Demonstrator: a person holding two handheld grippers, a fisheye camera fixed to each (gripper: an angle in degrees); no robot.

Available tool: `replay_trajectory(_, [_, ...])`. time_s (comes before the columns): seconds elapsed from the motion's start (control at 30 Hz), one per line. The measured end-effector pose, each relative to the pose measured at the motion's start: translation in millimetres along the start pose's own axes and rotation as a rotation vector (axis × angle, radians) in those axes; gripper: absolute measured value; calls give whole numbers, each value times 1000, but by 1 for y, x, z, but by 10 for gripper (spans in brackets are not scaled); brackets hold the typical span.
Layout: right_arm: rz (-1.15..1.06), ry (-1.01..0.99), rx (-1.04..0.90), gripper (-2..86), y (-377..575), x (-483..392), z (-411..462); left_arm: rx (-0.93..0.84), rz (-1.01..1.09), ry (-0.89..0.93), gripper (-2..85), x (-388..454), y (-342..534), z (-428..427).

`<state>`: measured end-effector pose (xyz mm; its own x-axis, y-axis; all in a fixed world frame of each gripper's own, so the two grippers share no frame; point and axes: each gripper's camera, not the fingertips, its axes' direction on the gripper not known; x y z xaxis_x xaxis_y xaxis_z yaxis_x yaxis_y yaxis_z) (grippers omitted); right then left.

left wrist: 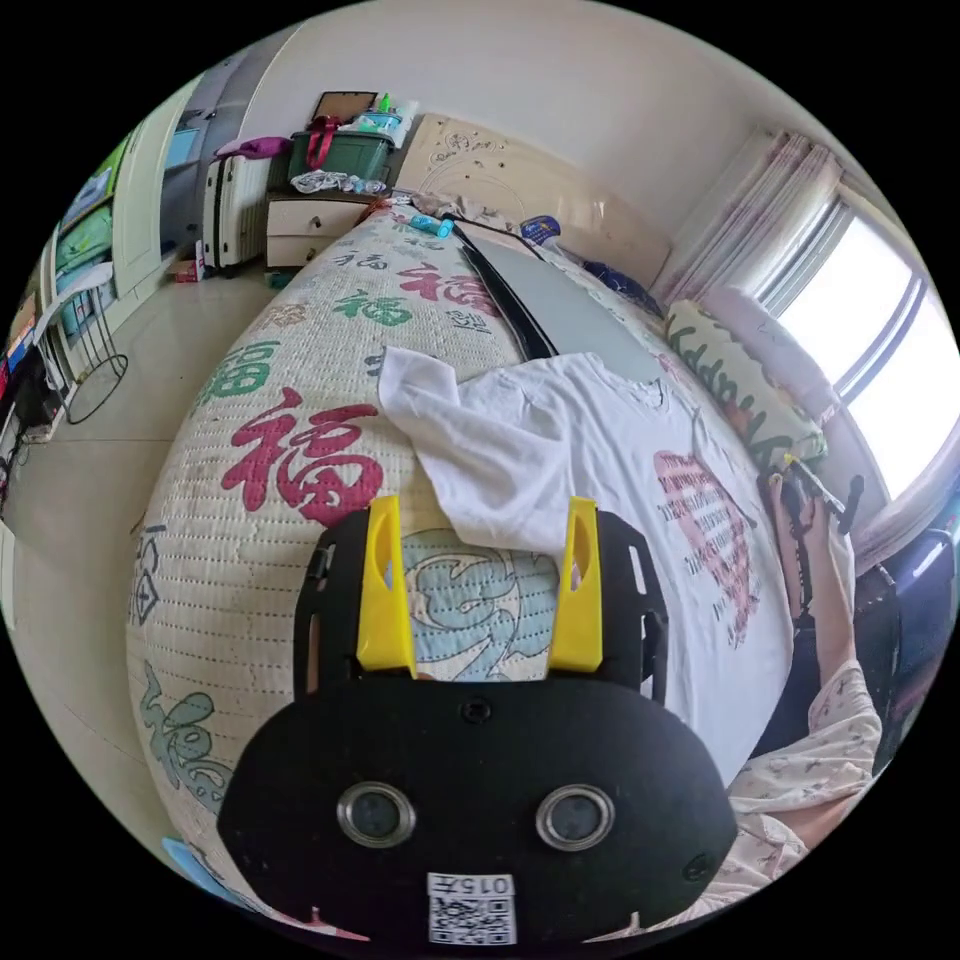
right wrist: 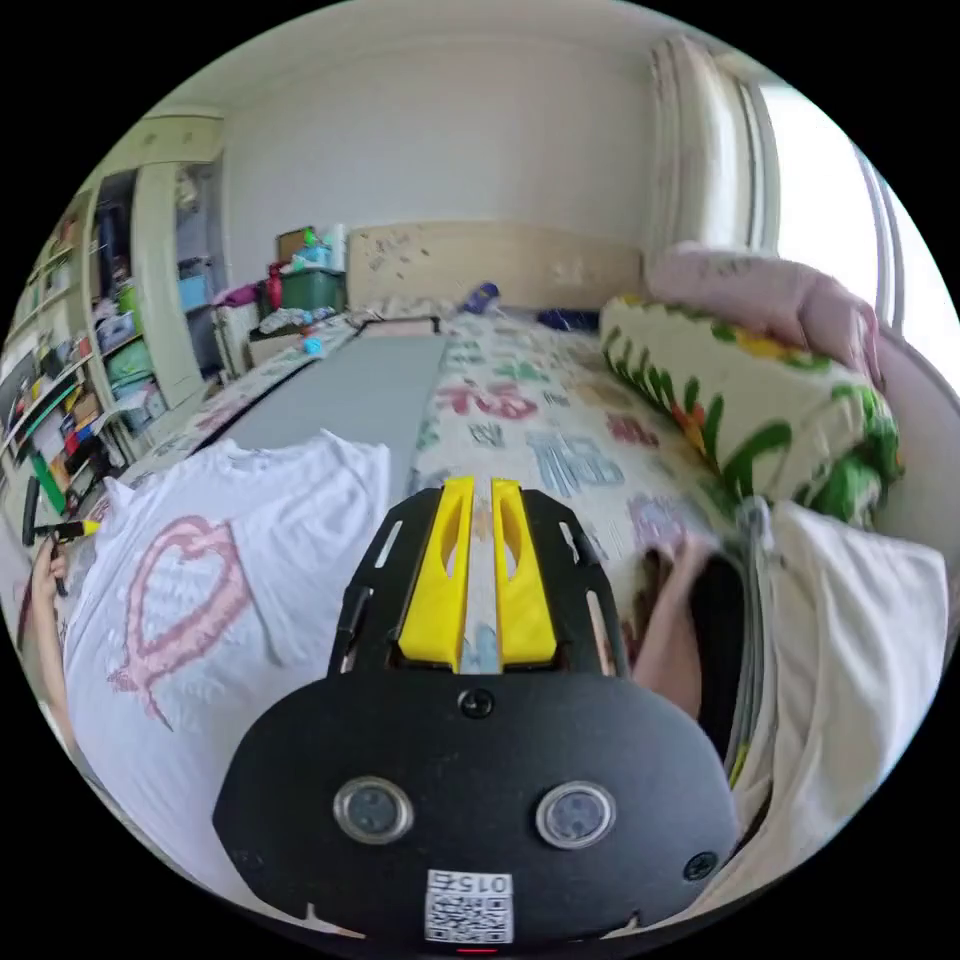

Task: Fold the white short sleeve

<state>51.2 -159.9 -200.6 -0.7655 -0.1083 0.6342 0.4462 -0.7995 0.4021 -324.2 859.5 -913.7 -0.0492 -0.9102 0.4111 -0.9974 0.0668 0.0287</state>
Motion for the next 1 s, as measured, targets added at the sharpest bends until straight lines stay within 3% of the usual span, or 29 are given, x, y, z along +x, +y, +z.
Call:
replay_trajectory(0.07, [-199, -132, 141, 52, -33, -82, -28, -45, 26, -39, 192, 4, 8, 3])
replay_trajectory(0.13, [-332, -307, 133, 48, -54, -158, -34, -50, 26, -48, 150, 1, 13, 3])
replay_trajectory(0.27, [-573, -742, -237, 40, -71, -381, 14, -94, 63, -12, 79, 4, 16, 11])
replay_trajectory(0.37, [-726, -860, -277, 53, -43, -529, 33, -91, 78, -44, 73, 12, 16, 6])
replay_trajectory(0.53, [-794, -825, -338, 99, -1, -693, 80, -84, 98, -47, 70, 22, 13, -2])
replay_trajectory(0.73, [-714, -573, -354, 100, 8, -755, 144, -79, 117, -54, 74, 43, 3, -10])
replay_trajectory(0.87, [-697, -620, -476, 17, 15, -750, 177, -90, 131, -75, 69, 67, -8, -13])
replay_trajectory(1.0, [-560, -687, -388, 7, -8, -680, 155, -16, 141, -116, 39, 93, -15, -38])
